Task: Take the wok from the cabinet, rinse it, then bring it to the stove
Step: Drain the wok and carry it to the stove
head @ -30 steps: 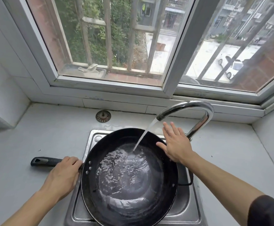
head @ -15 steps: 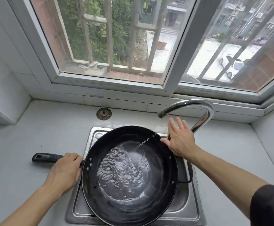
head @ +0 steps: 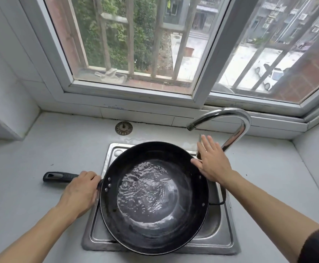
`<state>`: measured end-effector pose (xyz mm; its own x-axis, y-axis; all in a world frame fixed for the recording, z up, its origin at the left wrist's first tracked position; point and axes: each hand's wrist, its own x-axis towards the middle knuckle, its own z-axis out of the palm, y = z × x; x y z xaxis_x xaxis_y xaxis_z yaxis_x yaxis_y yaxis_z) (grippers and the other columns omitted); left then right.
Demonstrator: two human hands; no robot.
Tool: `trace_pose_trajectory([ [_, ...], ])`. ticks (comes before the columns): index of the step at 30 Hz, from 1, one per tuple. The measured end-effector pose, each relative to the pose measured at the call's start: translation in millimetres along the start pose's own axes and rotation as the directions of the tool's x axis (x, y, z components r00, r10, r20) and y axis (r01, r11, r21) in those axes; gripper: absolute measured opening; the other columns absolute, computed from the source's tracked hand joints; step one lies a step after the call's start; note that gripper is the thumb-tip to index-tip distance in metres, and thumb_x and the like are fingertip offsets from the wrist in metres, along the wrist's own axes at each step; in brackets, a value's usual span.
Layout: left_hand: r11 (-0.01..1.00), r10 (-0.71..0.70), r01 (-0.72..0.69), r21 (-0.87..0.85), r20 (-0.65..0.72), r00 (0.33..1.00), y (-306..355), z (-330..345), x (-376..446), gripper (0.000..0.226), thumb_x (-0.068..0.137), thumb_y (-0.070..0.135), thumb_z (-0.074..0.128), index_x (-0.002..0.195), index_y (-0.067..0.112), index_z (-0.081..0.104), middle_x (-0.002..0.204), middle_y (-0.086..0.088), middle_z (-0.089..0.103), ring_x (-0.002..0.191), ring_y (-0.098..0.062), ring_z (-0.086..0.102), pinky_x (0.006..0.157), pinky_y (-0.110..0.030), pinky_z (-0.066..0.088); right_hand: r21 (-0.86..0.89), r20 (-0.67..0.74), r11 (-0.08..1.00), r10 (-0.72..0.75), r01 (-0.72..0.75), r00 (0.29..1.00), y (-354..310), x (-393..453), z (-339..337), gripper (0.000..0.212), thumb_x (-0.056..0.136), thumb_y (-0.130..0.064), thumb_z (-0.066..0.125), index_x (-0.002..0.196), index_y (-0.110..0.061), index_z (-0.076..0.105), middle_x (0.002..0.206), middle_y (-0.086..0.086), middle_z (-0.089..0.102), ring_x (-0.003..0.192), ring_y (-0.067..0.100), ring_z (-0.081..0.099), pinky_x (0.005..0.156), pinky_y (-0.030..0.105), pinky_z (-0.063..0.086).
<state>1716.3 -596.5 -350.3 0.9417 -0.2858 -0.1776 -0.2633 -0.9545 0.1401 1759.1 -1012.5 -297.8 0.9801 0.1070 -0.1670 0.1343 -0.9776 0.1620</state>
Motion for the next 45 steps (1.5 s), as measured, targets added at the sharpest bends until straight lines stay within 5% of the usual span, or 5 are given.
trace_pose_trajectory([
  [8, 0.998, 0.061, -0.061, -0.029, 0.016, 0.998, -19.4, -2.7, -1.2, 0.039, 0.073, 0.012, 0.072, 0.11, 0.019, 0.064, 0.106, 0.002, 0.063, 0.102, -0.025, 0.056, 0.085, -0.04, 0.051, 0.221, 0.175, 0.975, -0.076, 0.036, 0.982, 0.7, -77.1, 1.4, 0.086, 0.077, -0.067, 0.064, 0.141, -0.014, 0.04, 0.144, 0.005, 0.042, 0.132, 0.024, 0.038, 0.111, 0.036, 0.035],
  [15, 0.998, 0.063, -0.065, 0.017, 0.061, 0.996, -23.4, -2.3, 13.4, 0.032, 0.076, 0.019, 0.071, 0.108, 0.018, 0.063, 0.1, -0.001, 0.063, 0.098, -0.026, 0.055, 0.081, -0.04, 0.048, 0.108, 0.292, 0.98, -0.19, 0.165, 0.937, 11.7, -86.7, -7.4, 0.104, 0.048, -0.073, 0.079, 0.129, -0.021, 0.041, 0.127, -0.005, 0.042, 0.119, 0.019, 0.042, 0.104, 0.032, 0.037],
  [21, 0.993, 0.114, -0.114, 0.025, 0.01, 0.993, -23.9, -4.9, 13.7, 0.029, 0.068, 0.008, 0.076, 0.093, 0.013, 0.064, 0.085, -0.003, 0.06, 0.083, -0.029, 0.058, 0.062, -0.042, 0.051, -0.009, 0.185, 0.988, -0.151, 0.156, 0.971, 5.8, -87.1, 5.7, 0.064, 0.065, -0.03, 0.079, 0.117, -0.019, 0.045, 0.12, -0.001, 0.046, 0.114, 0.022, 0.047, 0.097, 0.033, 0.04],
  [30, 0.955, 0.266, -0.25, 0.163, -0.091, 0.96, -13.5, -31.1, 8.2, 0.029, 0.062, 0.004, 0.082, 0.084, 0.011, 0.065, 0.079, -0.006, 0.062, 0.069, -0.032, 0.058, 0.053, -0.04, 0.049, 0.034, 0.212, 0.996, -0.086, 0.08, 0.973, 8.5, -82.9, 36.4, 0.057, 0.06, -0.032, 0.075, 0.107, -0.02, 0.045, 0.109, -0.002, 0.051, 0.098, 0.021, 0.051, 0.082, 0.03, 0.044],
  [45, 0.896, 0.334, -0.259, 0.36, -0.164, 0.928, 18.8, -72.3, 1.0, 0.029, 0.061, -0.012, 0.072, 0.076, 0.012, 0.061, 0.073, -0.008, 0.059, 0.063, -0.03, 0.053, 0.052, -0.038, 0.045, 0.149, 0.24, 0.989, -0.061, 0.026, 0.969, 12.9, -76.3, 75.1, 0.07, 0.058, -0.036, 0.078, 0.121, -0.023, 0.05, 0.116, -0.004, 0.055, 0.107, 0.019, 0.053, 0.093, 0.031, 0.044],
])
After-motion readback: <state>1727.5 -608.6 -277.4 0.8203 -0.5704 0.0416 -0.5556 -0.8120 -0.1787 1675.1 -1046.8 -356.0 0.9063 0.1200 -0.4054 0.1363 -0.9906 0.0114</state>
